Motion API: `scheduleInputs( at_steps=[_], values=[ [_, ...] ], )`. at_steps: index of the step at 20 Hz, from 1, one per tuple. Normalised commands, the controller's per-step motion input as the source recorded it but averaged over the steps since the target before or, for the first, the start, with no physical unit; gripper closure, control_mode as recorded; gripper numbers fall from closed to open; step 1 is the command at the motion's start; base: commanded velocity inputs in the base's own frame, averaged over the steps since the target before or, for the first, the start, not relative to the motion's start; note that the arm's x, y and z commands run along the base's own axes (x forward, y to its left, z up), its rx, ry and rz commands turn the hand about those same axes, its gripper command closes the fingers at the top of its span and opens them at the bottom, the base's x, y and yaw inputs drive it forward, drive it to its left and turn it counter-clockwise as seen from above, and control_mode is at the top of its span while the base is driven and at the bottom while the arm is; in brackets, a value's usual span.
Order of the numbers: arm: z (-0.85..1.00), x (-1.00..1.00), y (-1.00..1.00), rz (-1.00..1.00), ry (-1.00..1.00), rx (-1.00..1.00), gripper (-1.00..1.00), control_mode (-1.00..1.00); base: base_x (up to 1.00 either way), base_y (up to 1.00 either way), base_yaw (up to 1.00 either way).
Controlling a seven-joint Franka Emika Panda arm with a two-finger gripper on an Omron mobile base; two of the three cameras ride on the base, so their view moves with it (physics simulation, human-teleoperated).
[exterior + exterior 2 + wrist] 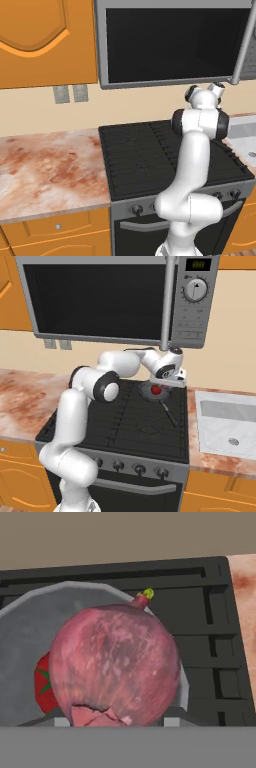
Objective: Place the pan on the rear right burner on the stove. Then place the tomato and the onion in the pan and turn on the rear right burner.
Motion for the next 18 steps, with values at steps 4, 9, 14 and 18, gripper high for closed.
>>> scheduleInputs(
  at_steps=[4,9,14,18],
  values=[
    [-0.02,-0.04,0.21,0.0,-0.01,0.0,1.0,-1.0,0.0,0.0,0.0],
    [0.0,0.0,0.27,0.0,0.0,0.0,1.0,-1.0,0.0,0.0,0.0],
    [0.0,0.0,0.01,0.0,0.0,0.0,1.0,-1.0,0.0,0.0,0.0],
    [0.0,0.0,0.09,0.0,0.0,0.0,-1.0,-1.0,0.0,0.0,0.0]
  ],
)
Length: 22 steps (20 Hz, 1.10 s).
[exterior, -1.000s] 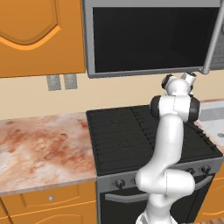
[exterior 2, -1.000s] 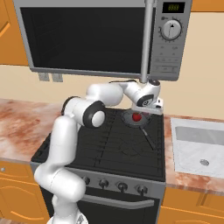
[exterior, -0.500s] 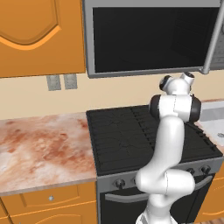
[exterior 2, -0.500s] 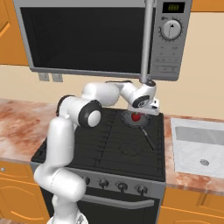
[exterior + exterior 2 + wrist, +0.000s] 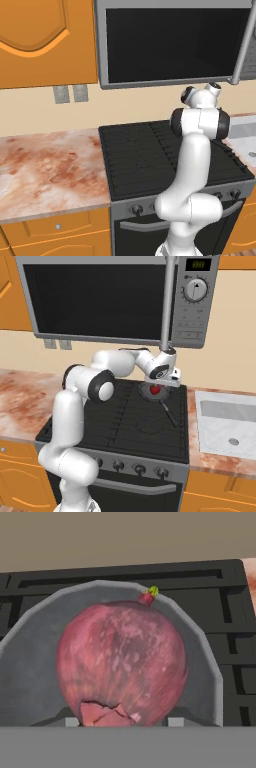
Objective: Place the pan on the rear right burner on the stove. Then place the tomato and the onion in the pan and turn on the rear right burner.
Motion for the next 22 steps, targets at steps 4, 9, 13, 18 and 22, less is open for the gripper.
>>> scheduleInputs(
  at_steps=[4,9,13,18,22],
  values=[
    [0.0,-0.02,0.01,0.0,0.0,0.0,-1.0,-1.0,0.0,0.0,0.0],
    [0.0,0.0,0.0,0.0,0.0,0.0,-1.0,-1.0,0.0,0.0,0.0],
    [0.0,-0.03,0.0,0.0,0.0,0.0,-1.0,-1.0,0.0,0.0,0.0],
    [0.07,-0.09,0.0,0.0,0.0,0.0,-1.0,-1.0,0.0,0.0,0.0],
    [0.05,-0.01,0.0,0.0,0.0,0.0,-1.0,-1.0,0.0,0.0,0.0]
  ],
)
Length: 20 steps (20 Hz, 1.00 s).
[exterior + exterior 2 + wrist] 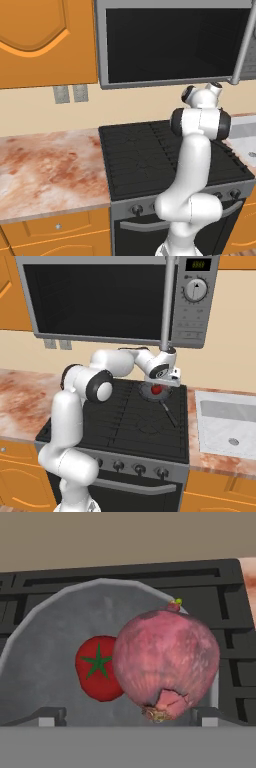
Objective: Place the pan on the rear right burner on the stove. Then place the tomato and the onion in the pan and turn on the rear right burner.
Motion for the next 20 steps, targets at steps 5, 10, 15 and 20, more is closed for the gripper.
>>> scheduleInputs(
  at_steps=[5,10,15,20],
  values=[
    [0.06,0.0,0.0,0.0,0.0,0.0,-1.0,-1.0,0.0,0.0,0.0],
    [0.07,0.0,0.0,0.0,0.0,0.0,-1.0,-1.0,0.0,0.0,0.0],
    [0.14,-0.23,0.0,0.0,-0.03,0.0,-1.0,-1.0,0.0,0.0,0.0],
    [0.14,-0.66,0.0,0.0,-0.09,0.01,-1.0,-1.0,0.0,0.0,0.0]
  ],
)
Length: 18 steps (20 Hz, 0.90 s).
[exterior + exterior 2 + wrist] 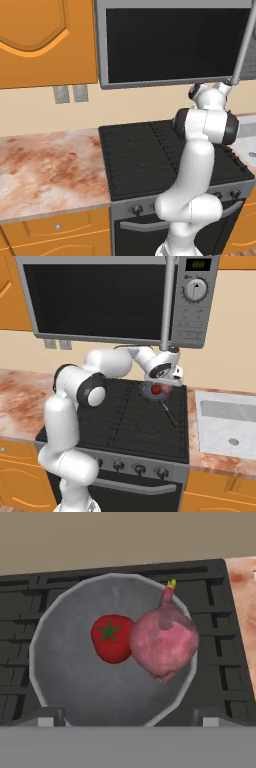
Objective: Place the pan on the rear right burner on the stove. Then place the tomato and the onion in the pan and turn on the rear right burner.
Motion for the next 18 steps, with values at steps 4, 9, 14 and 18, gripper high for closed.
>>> scheduleInputs(
  at_steps=[4,9,14,18],
  values=[
    [0.09,-0.66,0.0,0.0,-0.09,0.0,-1.0,-1.0,0.0,0.0,0.0],
    [0.12,-0.71,0.0,0.0,-0.08,0.0,-1.0,-1.0,0.0,0.0,0.0],
    [0.04,-0.55,0.14,0.0,-0.05,0.0,-1.0,-1.0,0.0,0.0,0.0],
    [0.01,-0.57,0.23,0.0,-0.07,0.0,-1.0,-1.0,0.0,0.0,0.0]
  ],
)
